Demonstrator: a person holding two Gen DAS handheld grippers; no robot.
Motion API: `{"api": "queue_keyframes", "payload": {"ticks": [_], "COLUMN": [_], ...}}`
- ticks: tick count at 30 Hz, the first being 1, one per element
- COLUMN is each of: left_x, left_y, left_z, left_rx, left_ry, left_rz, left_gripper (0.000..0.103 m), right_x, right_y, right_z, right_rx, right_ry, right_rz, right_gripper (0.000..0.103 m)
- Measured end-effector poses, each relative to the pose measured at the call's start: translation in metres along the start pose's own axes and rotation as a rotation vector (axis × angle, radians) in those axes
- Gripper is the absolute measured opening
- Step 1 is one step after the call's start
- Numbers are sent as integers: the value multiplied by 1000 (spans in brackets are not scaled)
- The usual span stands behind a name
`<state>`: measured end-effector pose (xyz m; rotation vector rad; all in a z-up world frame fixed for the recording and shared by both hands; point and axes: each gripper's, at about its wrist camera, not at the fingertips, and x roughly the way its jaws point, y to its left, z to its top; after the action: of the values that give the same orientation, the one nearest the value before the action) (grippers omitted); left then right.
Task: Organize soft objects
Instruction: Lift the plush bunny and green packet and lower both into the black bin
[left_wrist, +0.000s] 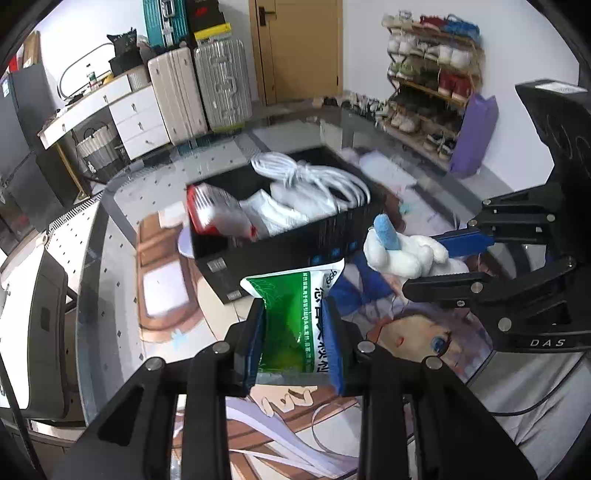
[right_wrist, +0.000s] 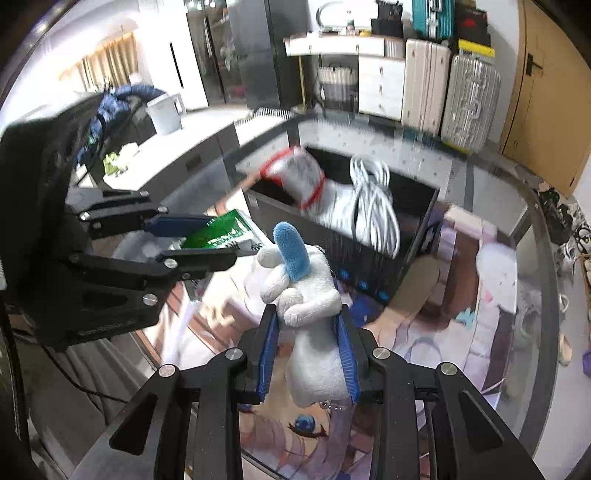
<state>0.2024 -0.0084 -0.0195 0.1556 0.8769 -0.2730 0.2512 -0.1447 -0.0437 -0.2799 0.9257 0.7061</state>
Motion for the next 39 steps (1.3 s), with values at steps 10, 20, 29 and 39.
{"api": "queue_keyframes", "payload": {"ticks": [10, 20, 29, 39], "left_x": [-30, -2, 58, 90], "left_y": [22, 52, 57, 39], "left_z": [33, 74, 76, 67], "left_rx": [-83, -170, -227, -191], "left_ry": [-150, -195, -98, -31], "left_rz": [34, 49, 42, 63], "left_gripper": [28, 28, 28, 29], "right_x": [-38, -14, 46, 70], "right_y": [-2, -31, -56, -67], "right_z": [41, 87, 93, 84], "right_rx": [70, 157, 199, 241], "right_ry": [-202, -253, -163, -74], "right_rz": [-54, -132, -173, -143], "right_gripper": [31, 31, 31, 31]}}
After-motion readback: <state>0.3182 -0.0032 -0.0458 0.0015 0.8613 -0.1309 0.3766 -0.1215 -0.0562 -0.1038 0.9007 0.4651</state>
